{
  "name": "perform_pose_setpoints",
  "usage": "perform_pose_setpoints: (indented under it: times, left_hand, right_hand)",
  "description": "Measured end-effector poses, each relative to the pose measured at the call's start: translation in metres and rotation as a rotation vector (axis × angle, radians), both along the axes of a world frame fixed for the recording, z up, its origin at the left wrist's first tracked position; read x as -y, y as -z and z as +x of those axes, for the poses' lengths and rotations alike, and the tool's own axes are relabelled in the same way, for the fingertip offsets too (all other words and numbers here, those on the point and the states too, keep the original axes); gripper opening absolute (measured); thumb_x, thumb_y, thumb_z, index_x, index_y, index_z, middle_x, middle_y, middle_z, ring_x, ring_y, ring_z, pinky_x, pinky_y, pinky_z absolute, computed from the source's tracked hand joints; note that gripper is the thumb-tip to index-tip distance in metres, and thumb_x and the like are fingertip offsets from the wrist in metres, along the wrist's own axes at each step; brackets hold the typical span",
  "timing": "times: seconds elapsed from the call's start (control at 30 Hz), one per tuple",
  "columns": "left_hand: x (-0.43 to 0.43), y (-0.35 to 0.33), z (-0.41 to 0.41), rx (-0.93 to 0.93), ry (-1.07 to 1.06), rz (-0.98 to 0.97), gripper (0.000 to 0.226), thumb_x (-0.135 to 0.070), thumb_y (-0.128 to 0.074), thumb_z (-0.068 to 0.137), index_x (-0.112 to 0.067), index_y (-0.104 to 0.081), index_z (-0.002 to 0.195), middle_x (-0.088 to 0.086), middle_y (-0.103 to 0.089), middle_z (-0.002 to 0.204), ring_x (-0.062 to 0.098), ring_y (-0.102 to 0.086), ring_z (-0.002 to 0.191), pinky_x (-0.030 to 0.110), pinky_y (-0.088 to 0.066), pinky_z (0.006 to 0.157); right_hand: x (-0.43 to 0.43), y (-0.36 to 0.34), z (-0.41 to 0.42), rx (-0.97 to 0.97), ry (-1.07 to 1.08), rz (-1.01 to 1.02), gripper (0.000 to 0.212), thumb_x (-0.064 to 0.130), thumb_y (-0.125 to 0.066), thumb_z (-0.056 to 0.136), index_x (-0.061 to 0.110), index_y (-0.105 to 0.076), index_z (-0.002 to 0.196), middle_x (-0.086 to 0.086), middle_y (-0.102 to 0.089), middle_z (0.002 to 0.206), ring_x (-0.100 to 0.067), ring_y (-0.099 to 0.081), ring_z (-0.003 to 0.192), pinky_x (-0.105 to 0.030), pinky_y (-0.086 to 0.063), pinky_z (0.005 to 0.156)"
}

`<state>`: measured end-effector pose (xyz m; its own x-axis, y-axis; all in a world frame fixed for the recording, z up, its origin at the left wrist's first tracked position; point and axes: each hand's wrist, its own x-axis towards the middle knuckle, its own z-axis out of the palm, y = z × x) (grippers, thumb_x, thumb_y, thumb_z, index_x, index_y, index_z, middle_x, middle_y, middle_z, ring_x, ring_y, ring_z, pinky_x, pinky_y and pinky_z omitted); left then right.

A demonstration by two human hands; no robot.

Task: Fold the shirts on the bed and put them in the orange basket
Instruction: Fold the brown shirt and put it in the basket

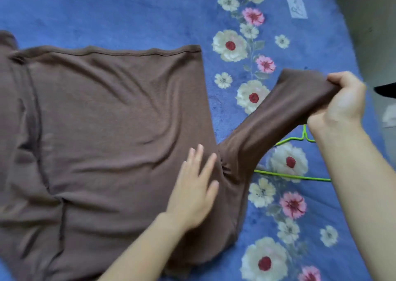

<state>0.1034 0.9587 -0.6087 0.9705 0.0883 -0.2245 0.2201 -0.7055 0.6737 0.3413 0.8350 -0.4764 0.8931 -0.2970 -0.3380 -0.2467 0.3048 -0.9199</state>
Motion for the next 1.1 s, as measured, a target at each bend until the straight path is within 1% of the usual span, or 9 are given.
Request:
perform_pose_setpoints:
  times: [0.17, 0.3, 0.33, 0.4, 0.53, 0.7, 0.83, 0.97, 1.1]
  left_hand:
    - [0.063, -0.003, -0.022, -0.092, 0.126, 0.052, 0.077, -0.05, -0.041, 0.075, -0.006, -0.042, 0.138, 0.018, -0.03, 0.151, 0.03, -0.029, 0.139, 0.041, -0.04, 0.101]
    - [0.08, -0.007, -0.022, -0.153, 0.086, -0.092, 0.09, -0.043, -0.048, 0.084, -0.006, -0.001, 0.151, 0.007, 0.031, 0.148, 0.021, 0.027, 0.137, 0.036, -0.002, 0.119]
    - [0.081, -0.007, -0.024, -0.15, 0.067, -0.151, 0.092, -0.041, -0.052, 0.084, -0.009, 0.002, 0.152, 0.003, 0.032, 0.149, 0.019, 0.029, 0.137, 0.036, 0.001, 0.12]
    - [0.08, -0.01, -0.027, -0.094, -0.033, -0.295, 0.079, -0.035, -0.056, 0.082, -0.014, -0.021, 0.15, 0.003, -0.003, 0.16, 0.023, -0.001, 0.147, 0.038, -0.015, 0.118]
    - [0.073, -0.02, -0.04, -0.157, -0.151, -0.622, 0.04, -0.008, -0.056, 0.084, -0.015, -0.052, 0.124, -0.001, -0.051, 0.131, 0.013, -0.042, 0.121, 0.02, -0.034, 0.098]
    - [0.07, -0.005, -0.065, -0.36, -0.23, -0.984, 0.062, 0.013, -0.041, 0.076, -0.007, -0.049, 0.134, 0.002, -0.057, 0.13, -0.004, -0.058, 0.107, 0.016, -0.045, 0.093]
    - [0.019, -0.01, -0.069, -0.5, -0.555, -1.168, 0.049, 0.021, -0.029, 0.085, 0.003, -0.055, 0.123, 0.008, -0.064, 0.105, 0.004, -0.065, 0.079, 0.013, -0.049, 0.069]
    - [-0.072, -0.013, -0.053, -0.331, -0.972, -1.203, 0.039, 0.011, -0.031, 0.088, -0.004, -0.054, 0.117, 0.011, -0.064, 0.104, 0.014, -0.066, 0.083, 0.018, -0.053, 0.068]
    - [-0.139, -0.011, -0.023, -0.158, -1.193, -1.14, 0.015, -0.011, -0.043, 0.096, -0.008, -0.053, 0.106, 0.013, -0.059, 0.115, 0.015, -0.063, 0.086, 0.023, -0.051, 0.075]
  right_hand:
    - [0.0, -0.056, -0.034, 0.077, 0.061, 0.013, 0.021, 0.009, -0.061, 0.073, 0.014, -0.041, 0.069, -0.003, -0.042, 0.065, -0.02, -0.047, 0.058, -0.025, -0.043, 0.058]
    - [-0.061, -0.082, -0.078, 0.303, -0.073, -0.004, 0.031, 0.003, -0.053, 0.088, 0.019, -0.037, 0.067, 0.007, -0.037, 0.059, -0.007, -0.039, 0.053, -0.018, -0.038, 0.053]
    - [-0.085, -0.08, -0.092, 0.36, -0.166, -0.007, 0.031, 0.002, -0.054, 0.089, 0.018, -0.041, 0.067, 0.007, -0.039, 0.059, -0.005, -0.039, 0.054, -0.017, -0.039, 0.055]
    - [-0.133, -0.068, -0.121, 0.309, -0.515, -0.15, 0.027, 0.009, -0.056, 0.091, 0.016, -0.051, 0.066, 0.003, -0.045, 0.058, -0.004, -0.038, 0.058, -0.02, -0.036, 0.057]
    - [-0.157, -0.007, -0.165, -0.007, -1.275, -0.538, 0.014, 0.015, -0.06, 0.089, 0.005, -0.069, 0.088, -0.013, -0.071, 0.095, -0.01, -0.058, 0.074, -0.021, -0.046, 0.066]
    - [-0.061, 0.057, -0.167, -0.158, -0.965, -1.003, 0.016, 0.009, -0.055, 0.087, 0.006, -0.071, 0.087, -0.015, -0.07, 0.093, -0.027, -0.064, 0.098, -0.032, -0.045, 0.083]
    - [0.001, 0.074, -0.186, -0.147, -0.991, -1.216, 0.008, 0.013, -0.063, 0.078, 0.018, -0.058, 0.083, -0.003, -0.059, 0.086, -0.026, -0.056, 0.087, -0.028, -0.033, 0.068]
    - [0.009, 0.091, -0.207, 0.032, -1.354, -1.543, 0.039, 0.036, -0.066, 0.079, 0.018, -0.048, 0.109, 0.0, -0.047, 0.107, -0.021, -0.047, 0.104, -0.036, -0.04, 0.082]
    - [0.0, 0.094, -0.209, 0.137, -1.299, -1.634, 0.013, 0.014, -0.052, 0.082, 0.013, -0.047, 0.094, -0.004, -0.047, 0.094, -0.031, -0.05, 0.092, -0.036, -0.031, 0.066]
